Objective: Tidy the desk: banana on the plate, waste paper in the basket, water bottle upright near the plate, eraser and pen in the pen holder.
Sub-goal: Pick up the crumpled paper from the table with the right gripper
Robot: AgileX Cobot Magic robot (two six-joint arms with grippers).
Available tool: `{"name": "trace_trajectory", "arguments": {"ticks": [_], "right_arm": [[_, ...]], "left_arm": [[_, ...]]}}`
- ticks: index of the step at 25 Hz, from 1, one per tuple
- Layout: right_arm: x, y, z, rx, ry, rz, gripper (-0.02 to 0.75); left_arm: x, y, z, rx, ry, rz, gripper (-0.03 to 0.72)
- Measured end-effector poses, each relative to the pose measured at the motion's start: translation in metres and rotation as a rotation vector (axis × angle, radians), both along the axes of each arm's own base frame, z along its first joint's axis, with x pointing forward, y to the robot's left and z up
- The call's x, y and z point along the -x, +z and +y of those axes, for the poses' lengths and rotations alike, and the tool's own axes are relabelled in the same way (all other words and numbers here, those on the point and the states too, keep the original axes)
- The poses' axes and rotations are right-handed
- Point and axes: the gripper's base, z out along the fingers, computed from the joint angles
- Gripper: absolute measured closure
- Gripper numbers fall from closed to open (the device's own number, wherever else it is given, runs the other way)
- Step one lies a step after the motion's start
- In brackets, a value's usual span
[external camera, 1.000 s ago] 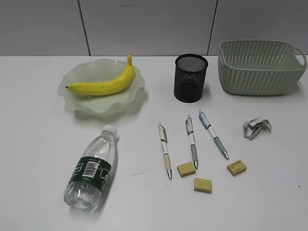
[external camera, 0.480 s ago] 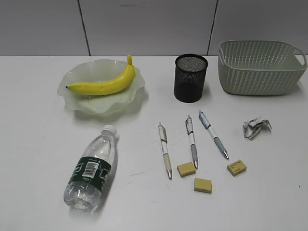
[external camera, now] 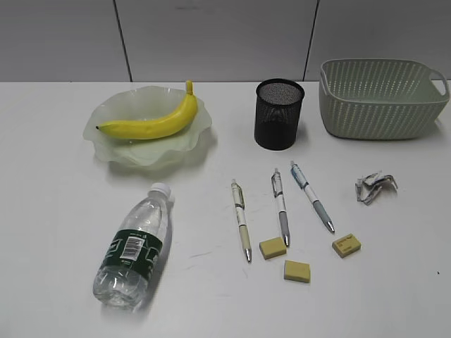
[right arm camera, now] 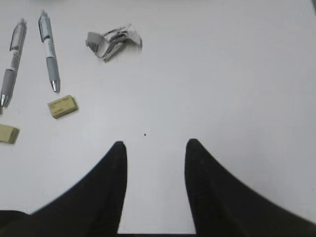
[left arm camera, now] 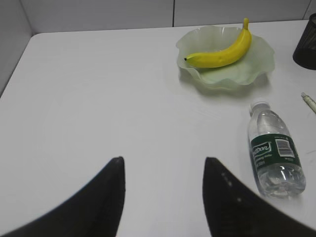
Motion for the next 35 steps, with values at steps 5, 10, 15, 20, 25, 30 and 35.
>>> {"name": "trace_trajectory", "arguments": {"ticks": [5,10,15,20,25,30,35], "right_arm": [[-0.085,-0.032,0.012,-0.171,0.027,0.258,0.232],[-0.167,-0.067,0.015,-0.342,-0.117,0.360,0.173],[-0.218,-0.111,0.014,-0.459,-0.306,0.477,0.167],[-0.242,-0.139,0.011,-0.495,-0.412,0.476,0.185],[-0.251,-0.159,0.009,-0.496,-0.454,0.480,0.209],[-0.254,-0.174,0.008,-0.504,-0.485,0.490,0.286],[-0.256,-0.176,0.009,-0.510,-0.493,0.485,0.653]], "left_arm": [[0.000,0.000,0.000,0.000,0.004,-0.002,0.307],[0.000,0.000,0.000,0.001,0.003,-0.003,0.307],[0.000,0.000,0.000,0.001,0.003,-0.003,0.307],[0.000,0.000,0.000,0.001,0.003,-0.003,0.307],[0.000,0.000,0.000,0.001,0.003,-0.003,0.307],[0.000,0.000,0.000,0.001,0.003,-0.003,0.307],[0.000,0.000,0.000,0.001,0.003,-0.003,0.307]]}}
